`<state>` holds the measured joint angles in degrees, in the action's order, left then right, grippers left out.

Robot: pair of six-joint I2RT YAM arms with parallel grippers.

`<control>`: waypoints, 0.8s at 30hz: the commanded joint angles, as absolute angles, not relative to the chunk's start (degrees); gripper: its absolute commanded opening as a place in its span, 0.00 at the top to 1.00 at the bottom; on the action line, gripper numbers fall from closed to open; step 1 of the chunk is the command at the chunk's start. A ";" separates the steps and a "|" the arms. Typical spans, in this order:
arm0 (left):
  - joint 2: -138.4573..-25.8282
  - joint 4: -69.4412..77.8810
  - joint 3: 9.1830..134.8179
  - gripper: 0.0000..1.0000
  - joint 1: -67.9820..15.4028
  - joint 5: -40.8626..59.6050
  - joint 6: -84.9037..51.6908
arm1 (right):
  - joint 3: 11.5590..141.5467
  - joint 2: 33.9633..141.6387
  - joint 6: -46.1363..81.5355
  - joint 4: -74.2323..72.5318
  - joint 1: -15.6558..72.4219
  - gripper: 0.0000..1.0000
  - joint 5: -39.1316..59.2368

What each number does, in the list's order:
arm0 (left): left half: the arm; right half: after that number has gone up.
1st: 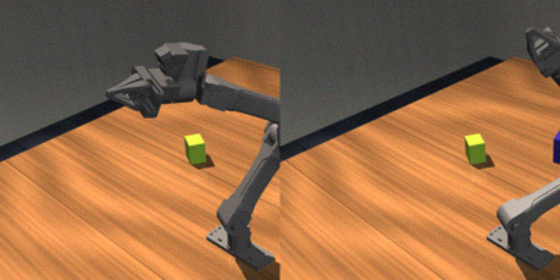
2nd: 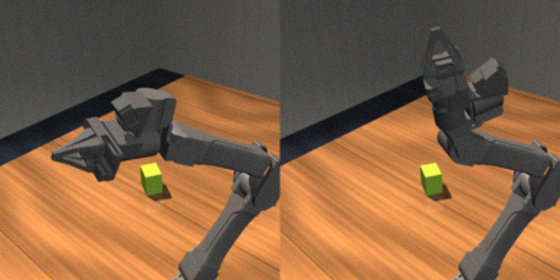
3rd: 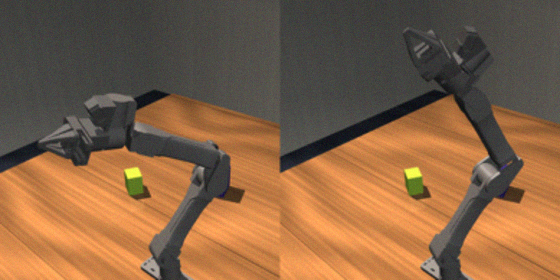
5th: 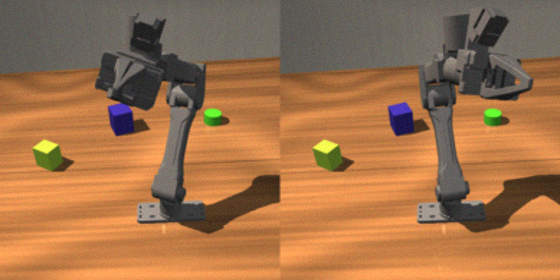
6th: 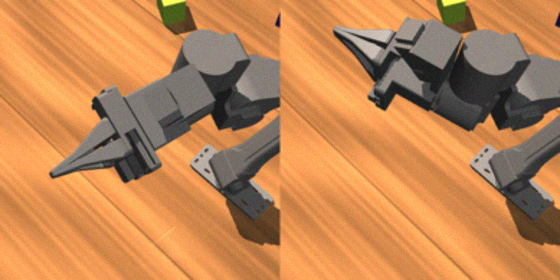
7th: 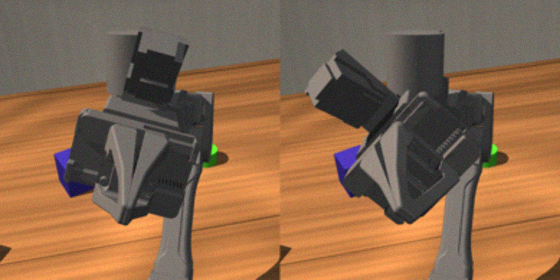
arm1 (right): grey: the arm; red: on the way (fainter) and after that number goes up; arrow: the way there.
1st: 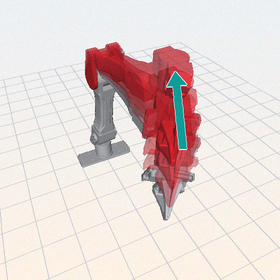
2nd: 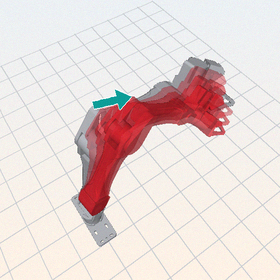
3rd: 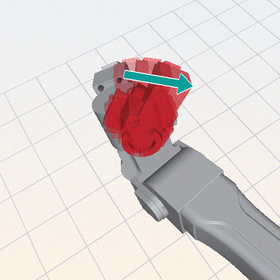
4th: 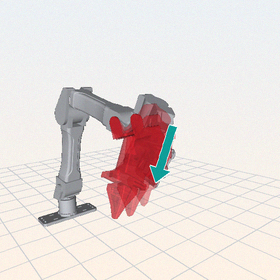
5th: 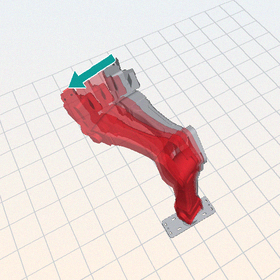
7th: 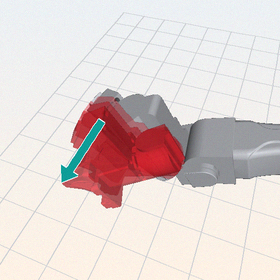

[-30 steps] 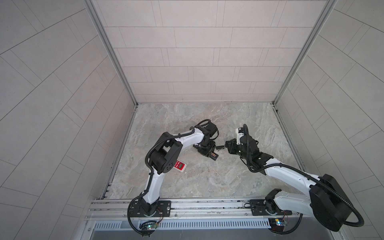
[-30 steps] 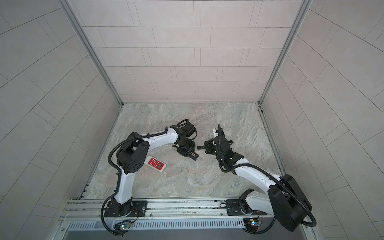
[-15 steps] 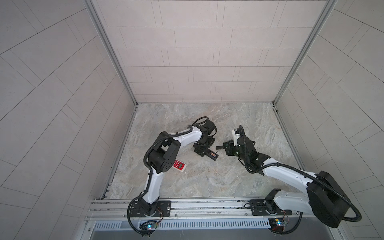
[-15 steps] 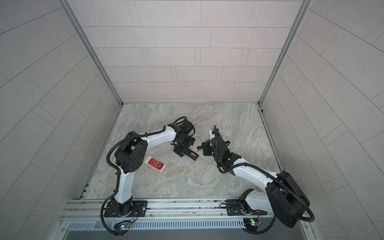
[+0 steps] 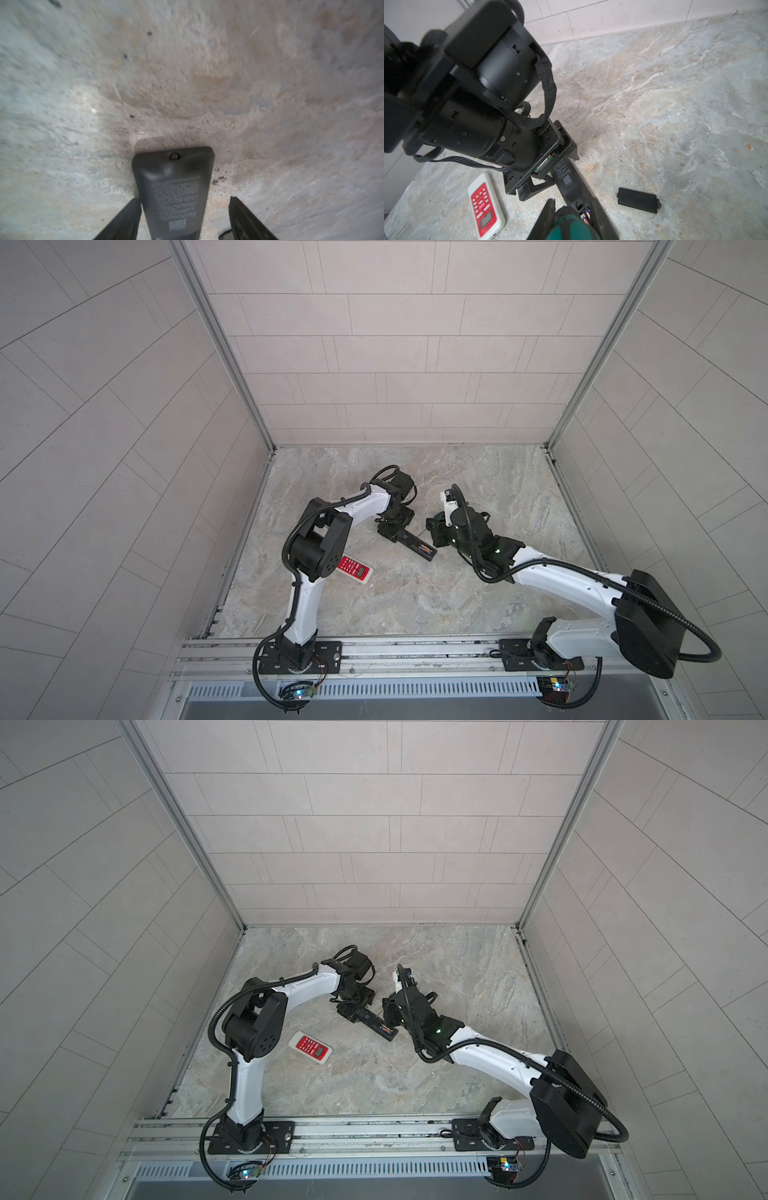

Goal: Unload the batteries from the remote control

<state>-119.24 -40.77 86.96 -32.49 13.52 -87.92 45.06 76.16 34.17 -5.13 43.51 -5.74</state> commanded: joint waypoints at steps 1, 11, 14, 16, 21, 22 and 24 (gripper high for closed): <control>-119.26 -42.85 86.84 0.28 -31.82 14.28 -86.53 | 47.68 78.68 32.11 -0.11 44.71 1.00 -10.57; -119.97 -42.19 86.23 0.36 -31.80 15.84 -86.29 | 52.55 81.99 28.67 5.48 46.40 1.00 -13.82; -119.45 -42.00 85.62 0.36 -31.79 15.65 -86.38 | 52.98 82.66 28.22 5.37 46.66 1.00 -12.86; -119.25 -41.96 85.36 0.36 -31.82 15.47 -86.48 | 53.76 83.54 28.38 6.12 46.80 1.00 -12.93; -119.34 -41.84 85.41 0.37 -31.79 15.54 -86.66 | 54.90 85.80 28.74 7.52 47.11 1.00 -12.77; -119.27 -41.84 85.41 0.37 -31.73 15.66 -86.58 | 55.10 86.19 28.89 7.80 47.07 1.00 -12.67; -119.34 -41.83 85.34 0.38 -31.75 15.56 -86.64 | 55.24 86.64 29.41 7.35 47.19 1.00 -12.53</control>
